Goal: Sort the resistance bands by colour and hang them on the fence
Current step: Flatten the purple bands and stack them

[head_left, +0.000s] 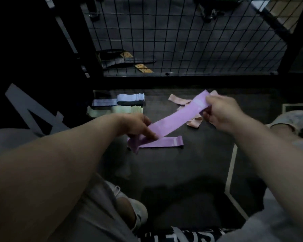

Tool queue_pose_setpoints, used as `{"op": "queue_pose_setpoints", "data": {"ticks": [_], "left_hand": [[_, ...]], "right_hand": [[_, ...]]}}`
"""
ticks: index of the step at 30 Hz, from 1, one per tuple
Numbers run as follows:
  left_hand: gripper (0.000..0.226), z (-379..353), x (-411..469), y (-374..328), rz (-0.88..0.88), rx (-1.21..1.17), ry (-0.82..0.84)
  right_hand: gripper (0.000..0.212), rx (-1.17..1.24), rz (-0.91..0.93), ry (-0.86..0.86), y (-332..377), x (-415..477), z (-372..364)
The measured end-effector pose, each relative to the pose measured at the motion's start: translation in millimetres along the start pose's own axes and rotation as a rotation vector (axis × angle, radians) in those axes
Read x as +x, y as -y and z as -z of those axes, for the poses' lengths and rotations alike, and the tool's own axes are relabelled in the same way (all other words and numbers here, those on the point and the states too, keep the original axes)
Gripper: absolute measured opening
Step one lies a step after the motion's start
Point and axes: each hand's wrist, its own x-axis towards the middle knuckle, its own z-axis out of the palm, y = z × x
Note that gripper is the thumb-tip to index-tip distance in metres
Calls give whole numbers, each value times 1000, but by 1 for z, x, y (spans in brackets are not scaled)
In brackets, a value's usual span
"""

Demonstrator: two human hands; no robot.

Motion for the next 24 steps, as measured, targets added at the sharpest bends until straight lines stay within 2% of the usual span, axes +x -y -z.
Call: {"op": "queue_pose_setpoints", "data": {"ticks": [2,4,9,13,18,24], "left_hand": [[25,9,4,21,137,97,-23],[21,20,11,40,196,28,-49],[11,26,49,63,226,-228,-374],[10,13,92,80,340,-243,-495],[33,-11,140,122,470,-159,-577],[32,-31,178,145,560,-287,-625]], "right_hand": [[18,33,-87,-65,-29,17,-3],[15,31,-166,-104,-53,28,-5],[11,-27,-318,-103,-101,53,-12],[17,-150,-292,-66,-138,74,-22],[6,-321,-259,-13,-177,96,-36],[13,-547,-193,-34,-216,133,-40]]}}
